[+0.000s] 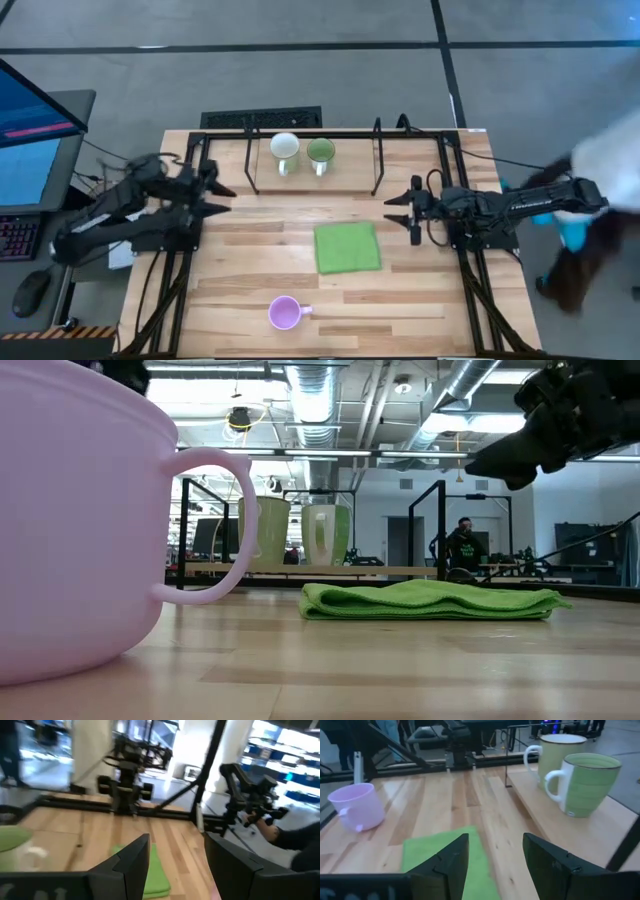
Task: Stack small to large cups/mugs on shelf
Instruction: Put the purple mug on the shelf
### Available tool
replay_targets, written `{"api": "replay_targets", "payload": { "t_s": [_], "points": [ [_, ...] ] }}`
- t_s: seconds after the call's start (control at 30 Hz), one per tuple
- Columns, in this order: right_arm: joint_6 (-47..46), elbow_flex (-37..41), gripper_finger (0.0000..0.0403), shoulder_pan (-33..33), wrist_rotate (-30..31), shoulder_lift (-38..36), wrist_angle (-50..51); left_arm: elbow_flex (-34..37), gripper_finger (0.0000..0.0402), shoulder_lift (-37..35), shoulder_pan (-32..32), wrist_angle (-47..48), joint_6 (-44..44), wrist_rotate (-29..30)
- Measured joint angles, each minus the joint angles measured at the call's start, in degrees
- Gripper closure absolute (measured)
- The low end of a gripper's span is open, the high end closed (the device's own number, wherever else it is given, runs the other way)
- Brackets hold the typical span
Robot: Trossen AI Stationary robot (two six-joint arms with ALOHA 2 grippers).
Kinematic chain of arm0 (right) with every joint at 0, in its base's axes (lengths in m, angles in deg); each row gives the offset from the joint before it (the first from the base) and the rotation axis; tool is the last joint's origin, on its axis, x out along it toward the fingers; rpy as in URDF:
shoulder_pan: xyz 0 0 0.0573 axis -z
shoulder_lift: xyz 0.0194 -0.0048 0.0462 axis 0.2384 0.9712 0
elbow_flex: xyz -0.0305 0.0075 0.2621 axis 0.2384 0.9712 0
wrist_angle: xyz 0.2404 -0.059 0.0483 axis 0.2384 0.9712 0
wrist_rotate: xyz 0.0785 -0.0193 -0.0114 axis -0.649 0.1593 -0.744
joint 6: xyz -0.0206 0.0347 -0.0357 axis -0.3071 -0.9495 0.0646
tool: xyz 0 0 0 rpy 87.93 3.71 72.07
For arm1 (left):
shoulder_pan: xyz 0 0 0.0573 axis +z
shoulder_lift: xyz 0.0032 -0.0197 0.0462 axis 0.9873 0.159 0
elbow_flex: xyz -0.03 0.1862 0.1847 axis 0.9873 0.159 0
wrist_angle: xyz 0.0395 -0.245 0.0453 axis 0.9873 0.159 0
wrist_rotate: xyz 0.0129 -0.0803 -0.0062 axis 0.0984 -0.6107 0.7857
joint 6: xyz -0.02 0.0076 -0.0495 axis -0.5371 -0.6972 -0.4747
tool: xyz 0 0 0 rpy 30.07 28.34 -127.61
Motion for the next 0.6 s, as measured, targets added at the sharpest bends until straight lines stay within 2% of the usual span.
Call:
{"api": "replay_targets", "payload": {
  "t_s": [0.1,0.2,0.4,0.6],
  "points": [
    [1.0,0.0,0.0193,1.1,0.0,0.0,1.2,-0.2,0.0222,6.0,-4.9,-5.5,-1.8,2.4],
    [1.0,0.0,0.0193,2.4,-0.1,0.0,2.2,-2.3,0.0222,10.9,-11.7,-6.1,-2.7,8.8],
    [0.9,0.0,0.0193,5.0,-0.1,0.0,5.3,-8.9,0.0222,21.0,-29.2,-1.9,-7.1,30.4],
    [0.9,0.0,0.0193,5.6,-0.1,0.0,6.5,-19.1,0.0222,32.6,-44.7,5.6,-19.1,50.3]
  ]
}}
